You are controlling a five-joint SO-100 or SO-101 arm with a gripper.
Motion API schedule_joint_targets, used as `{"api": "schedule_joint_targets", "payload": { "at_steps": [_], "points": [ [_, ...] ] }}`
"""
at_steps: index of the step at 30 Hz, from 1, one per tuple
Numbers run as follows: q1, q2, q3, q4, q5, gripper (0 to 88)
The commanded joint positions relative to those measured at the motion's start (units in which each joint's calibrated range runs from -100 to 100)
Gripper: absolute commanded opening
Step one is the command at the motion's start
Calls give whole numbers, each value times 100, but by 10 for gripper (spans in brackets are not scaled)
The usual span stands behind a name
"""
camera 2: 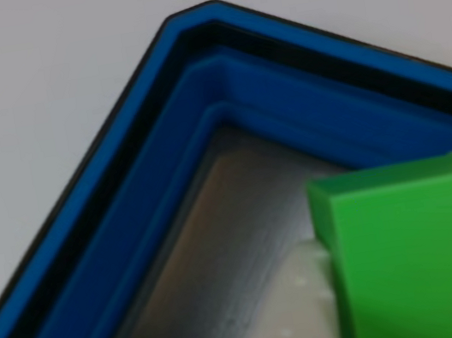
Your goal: Pick up green cube and drop it in the blue box
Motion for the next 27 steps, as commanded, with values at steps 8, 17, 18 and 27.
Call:
{"api": "schedule_joint_targets", "payload": {
  "at_steps": [8, 17, 18, 27],
  "points": [
    [95, 60, -336, -158, -15, 51],
    [65, 35, -336, -158, -15, 94],
    [57, 35, -336, -158, -15, 106],
    [-65, 26, -336, -166, -15, 141]
  ]
}}
